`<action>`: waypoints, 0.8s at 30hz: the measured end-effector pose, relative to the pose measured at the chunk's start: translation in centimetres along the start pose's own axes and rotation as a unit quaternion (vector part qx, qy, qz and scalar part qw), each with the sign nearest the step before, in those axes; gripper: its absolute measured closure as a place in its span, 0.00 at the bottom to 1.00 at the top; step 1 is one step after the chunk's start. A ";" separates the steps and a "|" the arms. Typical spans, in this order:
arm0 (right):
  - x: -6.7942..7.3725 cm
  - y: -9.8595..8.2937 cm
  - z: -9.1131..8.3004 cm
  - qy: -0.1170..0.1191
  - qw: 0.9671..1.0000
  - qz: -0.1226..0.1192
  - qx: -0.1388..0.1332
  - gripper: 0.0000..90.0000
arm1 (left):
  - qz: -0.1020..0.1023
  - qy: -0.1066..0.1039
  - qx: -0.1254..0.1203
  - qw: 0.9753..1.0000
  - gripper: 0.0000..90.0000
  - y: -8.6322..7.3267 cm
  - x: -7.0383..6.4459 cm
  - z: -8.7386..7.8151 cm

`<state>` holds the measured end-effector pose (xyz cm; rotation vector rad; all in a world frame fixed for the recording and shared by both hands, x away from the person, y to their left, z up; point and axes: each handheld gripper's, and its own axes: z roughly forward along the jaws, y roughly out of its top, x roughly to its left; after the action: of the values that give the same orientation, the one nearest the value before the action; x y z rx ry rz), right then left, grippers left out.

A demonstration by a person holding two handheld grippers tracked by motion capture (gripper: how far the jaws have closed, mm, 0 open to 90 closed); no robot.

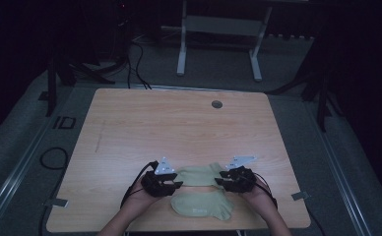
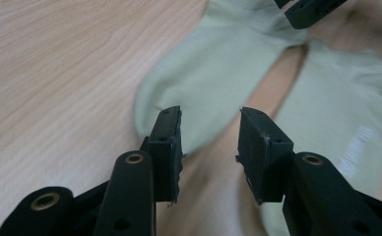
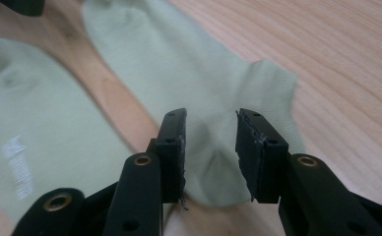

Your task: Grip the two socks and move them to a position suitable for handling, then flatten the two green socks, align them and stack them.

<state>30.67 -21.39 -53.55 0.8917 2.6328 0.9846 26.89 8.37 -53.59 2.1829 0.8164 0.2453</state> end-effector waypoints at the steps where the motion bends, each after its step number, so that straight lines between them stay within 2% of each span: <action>1: 0.2 -0.1 -0.2 0.001 1.000 -0.002 -0.001 0.71 | -0.006 0.001 -0.001 1.000 0.68 -0.3 -0.5 -0.6; 8: 2.0 -1.4 -2.2 0.000 1.000 -0.012 -0.002 0.71 | -0.023 -0.004 0.009 1.000 0.67 -1.6 -1.8 -1.7; 9: 2.5 -2.2 -2.8 0.005 1.000 -0.006 -0.002 0.71 | -0.030 -0.006 0.010 0.999 0.67 -1.9 -1.7 -1.6; 13: 3.1 -3.6 -3.1 0.000 1.000 0.008 0.015 0.70 | -0.042 -0.025 0.023 0.999 0.65 -2.5 -1.9 -1.0; 16: 3.4 -4.4 -2.8 -0.001 1.000 0.017 0.024 0.69 | -0.040 -0.027 0.031 0.998 0.65 -2.7 -2.2 -0.4; 18: 3.6 -4.7 -2.7 -0.008 0.999 0.012 0.031 0.69 | -0.041 -0.025 0.035 0.998 0.65 -2.8 -2.4 0.0; 22: 3.9 -5.0 -2.2 -0.019 0.999 -0.001 0.046 0.70 | -0.022 -0.010 0.051 0.998 0.66 -2.9 -2.9 0.5; 24: 4.0 -5.0 -2.2 -0.017 0.999 -0.004 0.044 0.73 | -0.023 -0.007 0.054 0.998 0.68 -3.0 -3.1 0.8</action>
<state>24.32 -23.18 -55.01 0.9078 2.6668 0.8491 23.44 7.42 -56.03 2.2613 0.8881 0.1660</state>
